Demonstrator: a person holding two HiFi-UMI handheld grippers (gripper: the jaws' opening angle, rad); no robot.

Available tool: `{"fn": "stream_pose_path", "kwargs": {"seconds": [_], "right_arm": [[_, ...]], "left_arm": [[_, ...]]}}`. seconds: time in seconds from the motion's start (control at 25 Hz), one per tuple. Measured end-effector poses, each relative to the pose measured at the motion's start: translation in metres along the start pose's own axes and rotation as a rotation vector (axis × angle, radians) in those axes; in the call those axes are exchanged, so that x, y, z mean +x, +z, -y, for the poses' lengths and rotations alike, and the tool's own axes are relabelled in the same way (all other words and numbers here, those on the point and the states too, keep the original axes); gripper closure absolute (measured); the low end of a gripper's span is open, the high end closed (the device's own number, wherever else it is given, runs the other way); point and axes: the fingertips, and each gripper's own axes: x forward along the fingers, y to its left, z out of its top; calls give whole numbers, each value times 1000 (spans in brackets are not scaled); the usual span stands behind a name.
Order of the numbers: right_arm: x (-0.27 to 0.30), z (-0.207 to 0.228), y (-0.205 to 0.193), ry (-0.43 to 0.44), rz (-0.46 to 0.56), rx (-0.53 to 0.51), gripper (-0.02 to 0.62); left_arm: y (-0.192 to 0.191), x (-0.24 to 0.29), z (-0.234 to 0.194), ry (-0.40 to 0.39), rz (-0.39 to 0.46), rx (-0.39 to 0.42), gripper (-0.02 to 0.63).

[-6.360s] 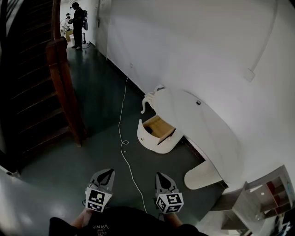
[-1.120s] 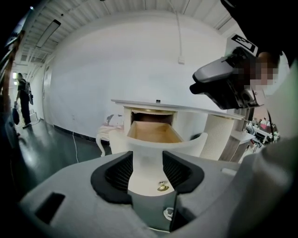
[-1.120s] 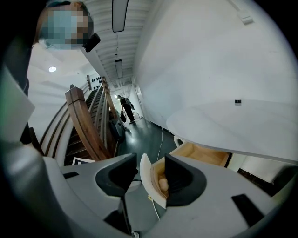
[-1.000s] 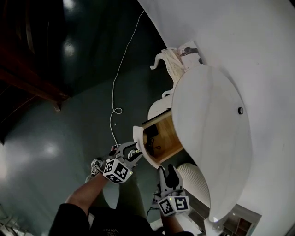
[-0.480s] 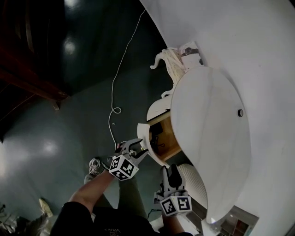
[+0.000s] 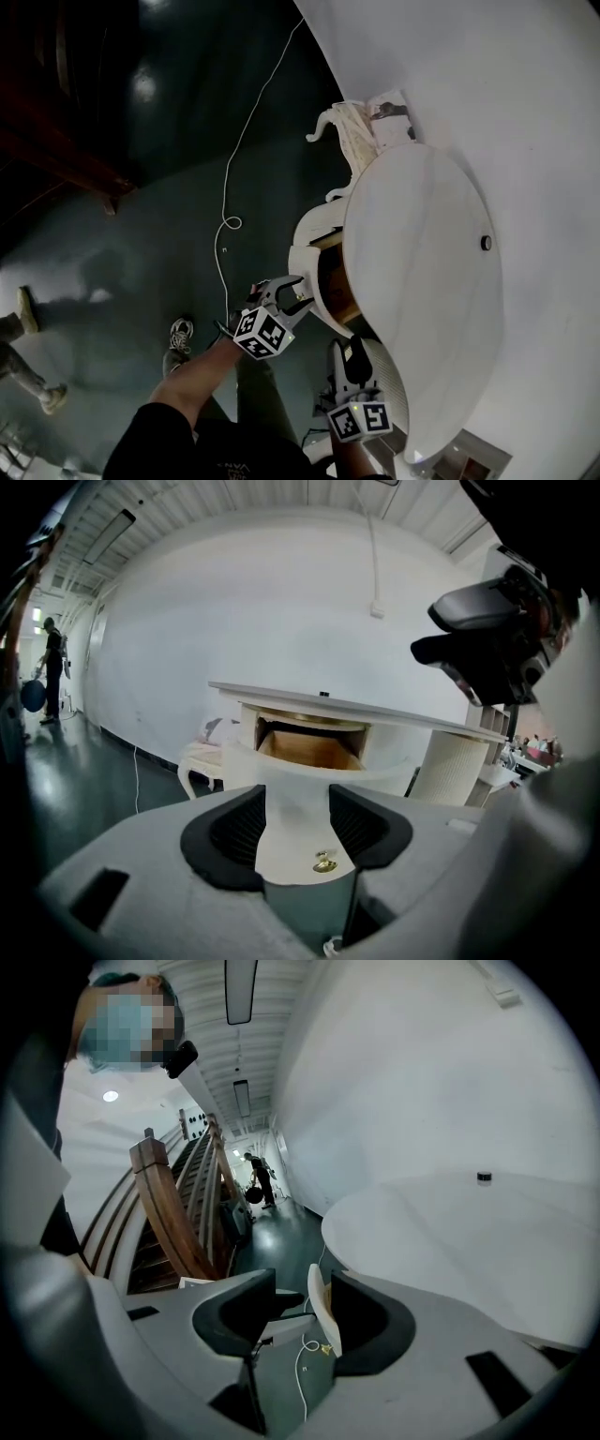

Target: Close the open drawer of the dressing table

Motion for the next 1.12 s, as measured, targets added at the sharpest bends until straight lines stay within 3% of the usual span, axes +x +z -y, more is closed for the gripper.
{"fn": "stream_pose_path", "kwargs": {"seconds": [0.24,1.12], "right_arm": [[8,8,5,22,-6,-20,405],[11,46,21,32,13,-47,407]], "left_arm": [[6,16,-2,-6,42,-59,399],[33,78,-3,-8,139,-114,399]]}}
